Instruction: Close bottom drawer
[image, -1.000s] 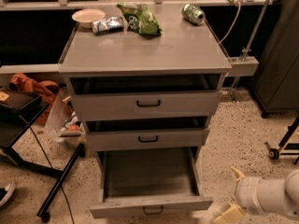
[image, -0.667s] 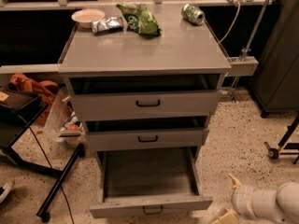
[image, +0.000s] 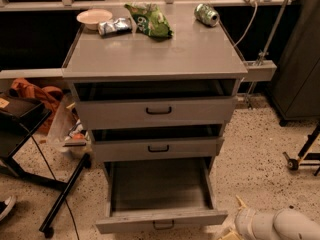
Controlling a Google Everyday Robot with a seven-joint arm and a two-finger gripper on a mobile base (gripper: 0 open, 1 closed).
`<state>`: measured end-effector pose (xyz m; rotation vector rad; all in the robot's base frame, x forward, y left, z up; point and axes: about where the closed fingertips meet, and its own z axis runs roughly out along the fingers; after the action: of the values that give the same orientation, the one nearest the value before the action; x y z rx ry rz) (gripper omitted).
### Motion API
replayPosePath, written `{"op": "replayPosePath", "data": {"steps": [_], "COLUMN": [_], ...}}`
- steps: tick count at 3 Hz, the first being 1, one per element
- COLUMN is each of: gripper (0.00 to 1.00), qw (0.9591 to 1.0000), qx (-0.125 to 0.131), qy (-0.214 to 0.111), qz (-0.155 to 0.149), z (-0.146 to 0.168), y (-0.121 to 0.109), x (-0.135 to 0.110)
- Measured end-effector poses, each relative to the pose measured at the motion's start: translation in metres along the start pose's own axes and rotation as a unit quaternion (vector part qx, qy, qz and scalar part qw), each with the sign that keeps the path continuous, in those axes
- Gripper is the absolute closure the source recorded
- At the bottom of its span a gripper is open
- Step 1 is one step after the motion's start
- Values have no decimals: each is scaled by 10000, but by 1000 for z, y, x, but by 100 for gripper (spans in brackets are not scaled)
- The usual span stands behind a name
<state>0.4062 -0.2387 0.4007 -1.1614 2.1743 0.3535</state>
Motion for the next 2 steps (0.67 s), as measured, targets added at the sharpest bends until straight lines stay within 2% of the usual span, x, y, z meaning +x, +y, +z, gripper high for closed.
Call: {"op": "replayPosePath", "data": {"steps": [1,2], "gripper": [0,0], "qw": [10000,9994], "qx": [1,-329], "qy": [1,42], "qz": [-4,-83], "z": [0,24], "y": [0,4], "x": [0,17]}}
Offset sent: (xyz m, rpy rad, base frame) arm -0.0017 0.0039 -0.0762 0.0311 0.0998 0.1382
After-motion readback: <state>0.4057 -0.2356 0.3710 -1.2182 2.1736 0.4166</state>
